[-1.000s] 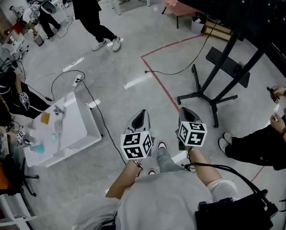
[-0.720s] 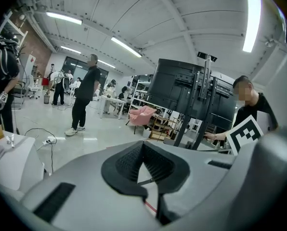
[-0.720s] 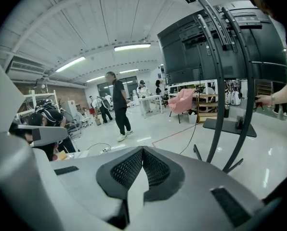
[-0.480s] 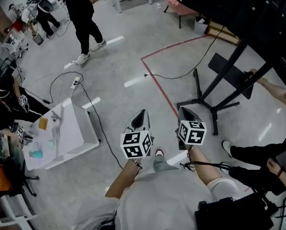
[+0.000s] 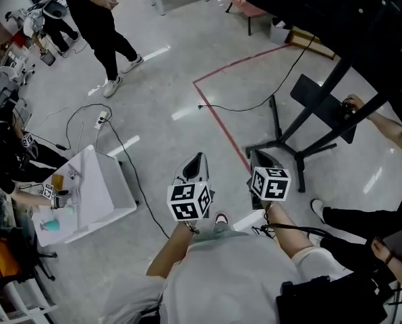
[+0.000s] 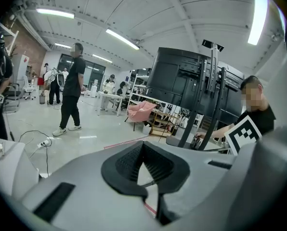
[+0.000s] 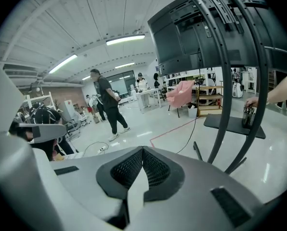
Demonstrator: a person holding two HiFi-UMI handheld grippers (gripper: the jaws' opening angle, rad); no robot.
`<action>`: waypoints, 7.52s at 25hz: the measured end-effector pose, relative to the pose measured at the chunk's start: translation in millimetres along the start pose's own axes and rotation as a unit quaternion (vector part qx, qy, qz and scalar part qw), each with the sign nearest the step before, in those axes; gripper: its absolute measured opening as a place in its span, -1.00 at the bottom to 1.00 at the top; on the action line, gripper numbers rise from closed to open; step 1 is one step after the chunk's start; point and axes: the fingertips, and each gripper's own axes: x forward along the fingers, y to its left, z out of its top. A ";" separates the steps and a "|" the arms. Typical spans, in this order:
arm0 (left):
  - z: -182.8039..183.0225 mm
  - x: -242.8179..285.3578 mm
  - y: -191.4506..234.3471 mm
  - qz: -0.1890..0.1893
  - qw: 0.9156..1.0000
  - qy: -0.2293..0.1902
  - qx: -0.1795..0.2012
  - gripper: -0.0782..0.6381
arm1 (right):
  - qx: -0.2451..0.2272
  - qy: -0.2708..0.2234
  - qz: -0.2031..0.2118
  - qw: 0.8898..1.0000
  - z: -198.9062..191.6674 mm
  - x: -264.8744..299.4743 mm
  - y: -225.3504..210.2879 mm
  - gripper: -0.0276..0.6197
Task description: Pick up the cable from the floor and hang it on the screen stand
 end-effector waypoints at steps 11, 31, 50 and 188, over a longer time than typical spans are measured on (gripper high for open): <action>14.5 64.4 6.0 -0.014 1.000 0.008 -0.004 -0.77 | 0.016 0.015 -0.022 1.000 15.5 35.6 -37.8 -0.86; 109.4 295.0 86.5 -0.071 0.995 0.061 0.029 -0.77 | 0.086 0.026 -0.080 0.993 125.1 238.1 -93.8 -0.86; 121.7 449.9 118.1 -0.122 0.983 0.132 0.037 -0.77 | 0.125 0.064 -0.120 0.983 158.7 352.5 -139.1 -0.86; 555.4 428.3 -239.4 -0.336 0.909 -0.157 0.190 -0.77 | -0.158 -0.309 -0.168 0.923 744.3 18.3 -155.8 -0.81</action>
